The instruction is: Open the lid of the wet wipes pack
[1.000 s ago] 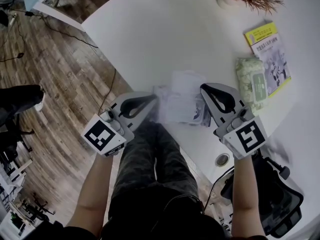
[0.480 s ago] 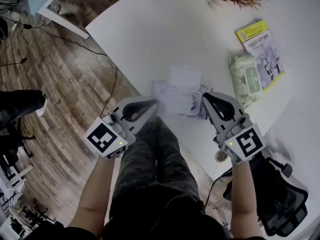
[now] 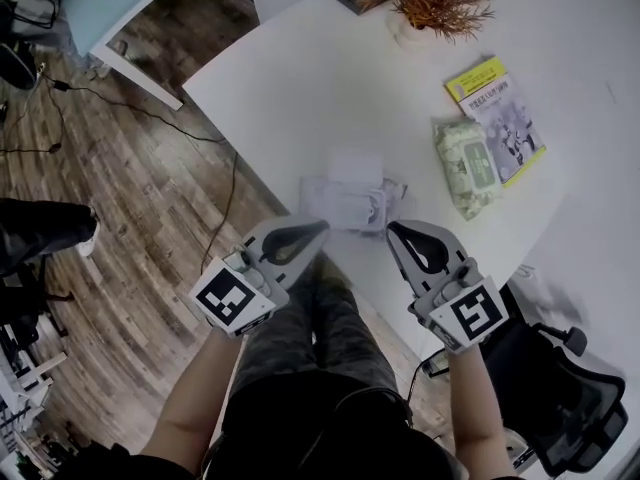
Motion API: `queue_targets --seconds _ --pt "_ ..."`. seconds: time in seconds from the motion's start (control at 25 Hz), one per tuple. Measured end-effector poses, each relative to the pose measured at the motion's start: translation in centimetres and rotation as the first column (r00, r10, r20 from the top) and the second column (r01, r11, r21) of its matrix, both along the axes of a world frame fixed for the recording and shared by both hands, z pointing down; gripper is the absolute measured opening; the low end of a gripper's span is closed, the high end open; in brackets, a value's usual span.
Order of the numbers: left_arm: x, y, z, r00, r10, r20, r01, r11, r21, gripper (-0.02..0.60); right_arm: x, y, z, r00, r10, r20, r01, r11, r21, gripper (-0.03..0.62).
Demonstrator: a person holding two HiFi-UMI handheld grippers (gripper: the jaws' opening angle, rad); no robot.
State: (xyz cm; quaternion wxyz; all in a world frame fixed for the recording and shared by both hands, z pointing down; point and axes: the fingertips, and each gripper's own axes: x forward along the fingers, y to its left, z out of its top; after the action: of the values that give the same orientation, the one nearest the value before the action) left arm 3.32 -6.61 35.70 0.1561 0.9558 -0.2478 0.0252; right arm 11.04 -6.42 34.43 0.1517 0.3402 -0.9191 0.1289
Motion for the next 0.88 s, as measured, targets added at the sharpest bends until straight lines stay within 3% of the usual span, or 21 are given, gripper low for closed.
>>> queue_targets --seconds 0.08,0.24,0.88 --pt "0.4 0.4 -1.0 1.000 -0.017 -0.023 0.018 1.000 0.020 0.011 -0.3 0.5 -0.9 1.000 0.013 0.019 -0.013 1.000 0.023 0.020" --pt "0.6 1.5 -1.7 0.999 -0.036 -0.020 0.035 0.999 -0.018 0.011 -0.5 1.9 -2.1 0.999 0.028 0.033 -0.029 0.999 0.031 0.020" --pt "1.0 4.4 -5.4 0.997 -0.026 -0.070 0.025 1.000 -0.013 0.011 -2.4 5.0 -6.0 0.988 0.044 0.146 -0.056 0.995 0.080 0.020"
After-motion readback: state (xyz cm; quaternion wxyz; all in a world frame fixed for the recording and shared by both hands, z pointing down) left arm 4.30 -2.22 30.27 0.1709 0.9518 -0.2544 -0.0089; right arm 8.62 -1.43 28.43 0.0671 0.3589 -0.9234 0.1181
